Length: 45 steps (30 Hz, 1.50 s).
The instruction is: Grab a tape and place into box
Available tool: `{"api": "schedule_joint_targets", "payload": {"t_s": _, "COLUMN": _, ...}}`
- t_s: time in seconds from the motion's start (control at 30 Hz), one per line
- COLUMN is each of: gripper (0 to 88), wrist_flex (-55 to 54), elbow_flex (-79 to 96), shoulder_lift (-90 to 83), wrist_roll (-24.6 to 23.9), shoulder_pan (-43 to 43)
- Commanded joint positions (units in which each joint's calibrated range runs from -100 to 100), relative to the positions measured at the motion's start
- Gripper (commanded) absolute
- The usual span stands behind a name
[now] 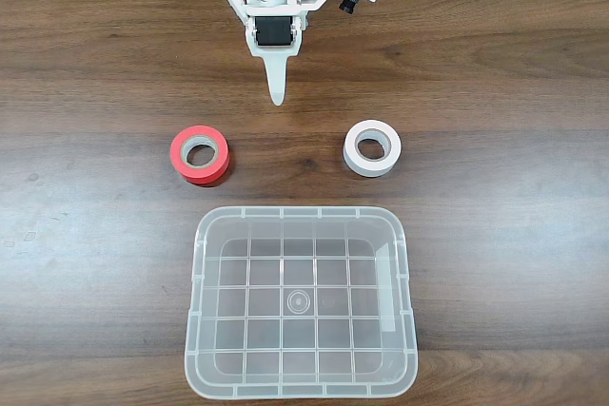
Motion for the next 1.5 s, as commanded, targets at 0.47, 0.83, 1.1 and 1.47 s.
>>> {"api": "schedule_joint_targets", "payload": {"t_s": 0.47, "gripper": 1.3, "wrist_flex": -12.17, "elbow_flex": 1.1, "shoulder_lift": -0.79, "wrist_roll": 4.11, "shoulder_pan": -2.72}}
{"api": "schedule_joint_targets", "payload": {"t_s": 0.83, "gripper": 1.3, "wrist_flex": -9.01, "elbow_flex": 0.48, "shoulder_lift": 0.01, "wrist_roll": 12.12, "shoulder_pan": -12.81}}
{"api": "schedule_joint_targets", "payload": {"t_s": 1.1, "gripper": 1.3, "wrist_flex": -4.04, "elbow_flex": -2.67, "shoulder_lift": 0.41, "wrist_roll": 13.97, "shoulder_pan": -14.71}}
{"api": "schedule_joint_targets", "payload": {"t_s": 1.47, "gripper": 1.3, "wrist_flex": -9.95, "elbow_flex": -17.3, "shoulder_lift": 23.5, "wrist_roll": 13.76, "shoulder_pan": -15.15}}
